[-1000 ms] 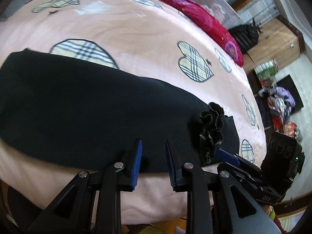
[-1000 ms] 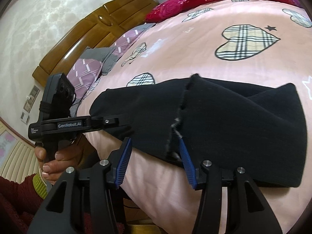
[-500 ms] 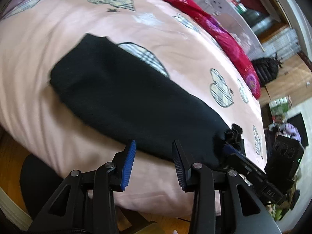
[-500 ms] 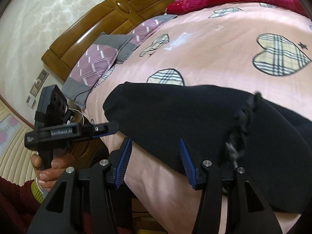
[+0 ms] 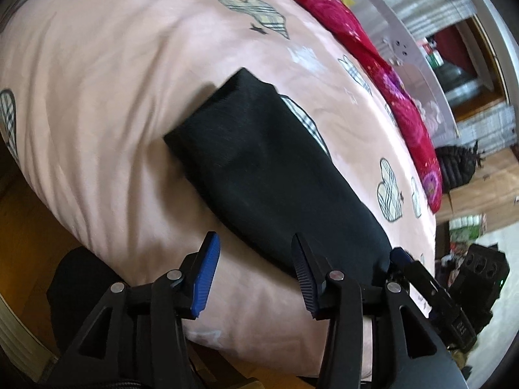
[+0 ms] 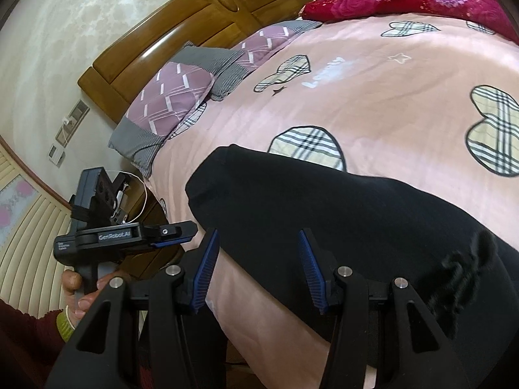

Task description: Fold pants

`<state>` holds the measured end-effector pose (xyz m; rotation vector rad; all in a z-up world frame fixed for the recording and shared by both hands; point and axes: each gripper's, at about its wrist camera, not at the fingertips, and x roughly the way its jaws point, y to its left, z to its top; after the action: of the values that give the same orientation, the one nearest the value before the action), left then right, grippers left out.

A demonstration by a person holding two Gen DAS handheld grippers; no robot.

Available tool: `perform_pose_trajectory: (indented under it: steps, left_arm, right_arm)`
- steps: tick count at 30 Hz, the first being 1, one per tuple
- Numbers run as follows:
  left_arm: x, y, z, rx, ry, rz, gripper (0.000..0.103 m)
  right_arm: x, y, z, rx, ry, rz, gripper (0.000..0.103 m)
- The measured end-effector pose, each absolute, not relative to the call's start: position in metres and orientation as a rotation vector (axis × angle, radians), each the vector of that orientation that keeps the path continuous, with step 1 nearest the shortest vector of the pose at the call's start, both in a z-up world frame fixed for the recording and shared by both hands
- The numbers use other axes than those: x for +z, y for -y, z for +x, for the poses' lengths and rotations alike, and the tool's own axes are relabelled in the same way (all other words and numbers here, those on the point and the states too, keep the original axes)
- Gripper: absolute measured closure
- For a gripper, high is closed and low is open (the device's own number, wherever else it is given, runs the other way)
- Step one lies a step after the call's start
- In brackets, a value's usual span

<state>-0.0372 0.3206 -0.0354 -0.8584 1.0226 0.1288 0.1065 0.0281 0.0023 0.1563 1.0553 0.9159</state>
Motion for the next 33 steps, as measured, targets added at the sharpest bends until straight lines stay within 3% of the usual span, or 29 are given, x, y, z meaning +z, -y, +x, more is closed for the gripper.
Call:
perform_pose_trajectory:
  steps: [23, 33]
  left_arm:
    - [-0.083, -0.359, -0.015, 0.152, -0.989, -1.031, 0.056]
    - [-0.087, -0.358, -0.010, 0.162, -0.970, -1.012, 0.056]
  right_arm:
    - [-0.011, -0.104, 0.147, 0.978, -1.114, 0.020, 0.050]
    - [-0.033, -0.179, 0.198, 1.055, -1.161, -0.172, 0.050]
